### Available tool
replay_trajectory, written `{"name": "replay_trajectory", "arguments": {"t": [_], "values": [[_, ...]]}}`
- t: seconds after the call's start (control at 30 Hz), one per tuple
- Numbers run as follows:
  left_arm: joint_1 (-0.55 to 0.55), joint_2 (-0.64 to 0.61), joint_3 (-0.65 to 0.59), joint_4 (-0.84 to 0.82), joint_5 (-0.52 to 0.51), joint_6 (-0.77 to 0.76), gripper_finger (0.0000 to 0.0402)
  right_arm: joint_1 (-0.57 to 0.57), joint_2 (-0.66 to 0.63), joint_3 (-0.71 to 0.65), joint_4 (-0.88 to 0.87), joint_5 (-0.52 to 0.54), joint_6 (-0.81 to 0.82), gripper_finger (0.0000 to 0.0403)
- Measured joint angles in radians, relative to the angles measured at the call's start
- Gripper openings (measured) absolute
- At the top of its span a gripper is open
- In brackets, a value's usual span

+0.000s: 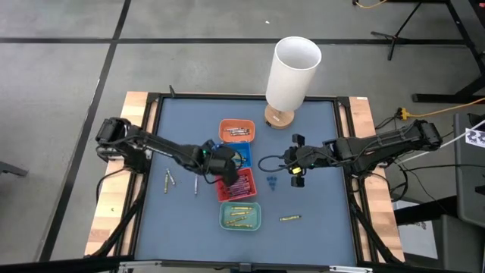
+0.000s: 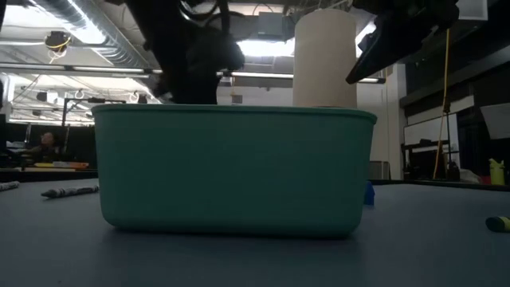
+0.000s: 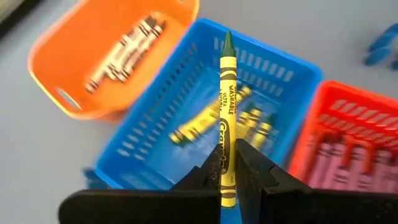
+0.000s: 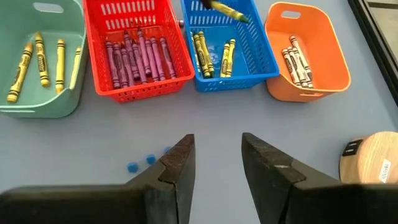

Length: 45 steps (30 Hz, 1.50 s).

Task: Sort crayons
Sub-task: Put the green crayon into the blue bin, then put the gray crayon into the orange bin

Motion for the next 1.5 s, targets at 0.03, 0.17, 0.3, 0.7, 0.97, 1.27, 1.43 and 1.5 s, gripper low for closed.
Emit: {"name": "replay_trajectory", "arguments": {"t": [0.03,0.17,0.3,0.7,0.97,1.27,1.43,1.5], "values": [[0.012,0.000,0.000,0.000,0.000,0.039,0.0008,0.000,0.000,0.000,0.000,0.000,0.000,0.0129],[0.045,0.000,0.000,0.000,0.045,0.174,0.0008,0.000,0.001,0.000,0.000,-0.037,0.018,0.0129],[0.057,0.000,0.000,-0.001,0.087,0.257,0.0015,0.001,0.001,-0.002,0.007,-0.110,0.058,0.0129],[0.057,0.000,0.000,-0.003,0.073,0.332,0.0084,0.001,0.002,-0.081,0.076,-0.174,0.086,0.0129],[0.057,-0.014,0.000,-0.013,0.119,0.268,0.0113,0.001,0.002,-0.081,0.083,-0.174,0.083,0.0129],[0.053,-0.140,0.001,-0.142,0.210,0.090,0.0114,0.001,0.002,-0.081,0.084,-0.174,0.082,0.0129],[0.034,-0.185,0.001,-0.300,0.267,-0.117,0.0114,0.001,0.002,-0.081,0.084,-0.174,0.082,0.0129],[0.016,-0.185,0.001,-0.367,0.269,-0.228,0.0114,0.001,0.002,-0.081,0.085,-0.174,0.082,0.0129]]}}
